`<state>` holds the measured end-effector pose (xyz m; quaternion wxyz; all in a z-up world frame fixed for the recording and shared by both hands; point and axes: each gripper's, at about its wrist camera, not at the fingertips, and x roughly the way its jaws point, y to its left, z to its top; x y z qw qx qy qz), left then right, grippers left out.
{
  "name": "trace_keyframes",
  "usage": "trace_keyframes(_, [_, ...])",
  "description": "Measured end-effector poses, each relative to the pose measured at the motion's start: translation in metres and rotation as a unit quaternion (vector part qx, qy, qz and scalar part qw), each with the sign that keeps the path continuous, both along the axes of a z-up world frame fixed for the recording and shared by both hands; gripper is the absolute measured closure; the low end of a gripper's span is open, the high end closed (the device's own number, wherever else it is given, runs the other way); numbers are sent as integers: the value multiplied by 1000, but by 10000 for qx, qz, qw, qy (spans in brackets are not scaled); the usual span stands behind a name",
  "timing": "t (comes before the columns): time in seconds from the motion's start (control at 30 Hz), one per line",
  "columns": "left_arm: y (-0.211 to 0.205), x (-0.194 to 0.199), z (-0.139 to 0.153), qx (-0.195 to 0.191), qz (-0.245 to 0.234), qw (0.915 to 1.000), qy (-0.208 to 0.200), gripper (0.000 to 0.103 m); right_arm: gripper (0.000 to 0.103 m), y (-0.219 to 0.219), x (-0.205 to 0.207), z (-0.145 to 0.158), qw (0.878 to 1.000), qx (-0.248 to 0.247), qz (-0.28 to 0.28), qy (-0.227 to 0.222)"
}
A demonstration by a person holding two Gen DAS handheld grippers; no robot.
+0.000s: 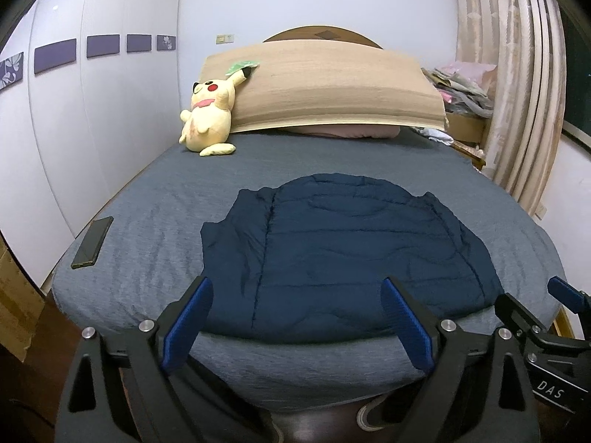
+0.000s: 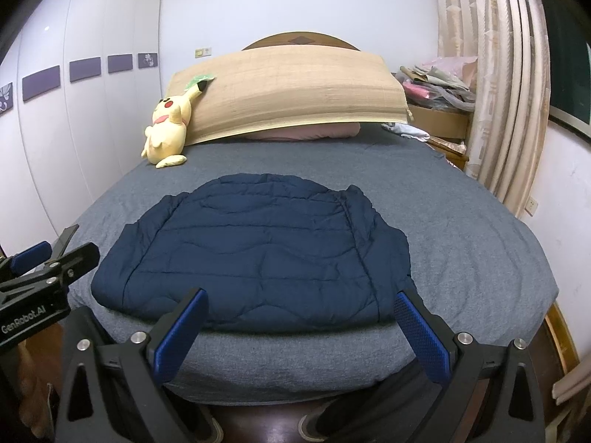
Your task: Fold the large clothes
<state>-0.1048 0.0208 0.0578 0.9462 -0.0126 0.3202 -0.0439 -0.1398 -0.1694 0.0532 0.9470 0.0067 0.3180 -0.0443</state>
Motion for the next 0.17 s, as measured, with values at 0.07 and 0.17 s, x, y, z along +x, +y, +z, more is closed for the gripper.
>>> trace_keyframes(0.07, [-1, -1, 0, 4, -27, 10000, -12, 10, 1, 0, 0, 0, 10000, -7, -7, 1])
trace_keyframes(0.17, [-3, -2, 0, 29, -37, 10000, -31, 10, 1, 0, 0, 0, 10000, -13, -2, 4])
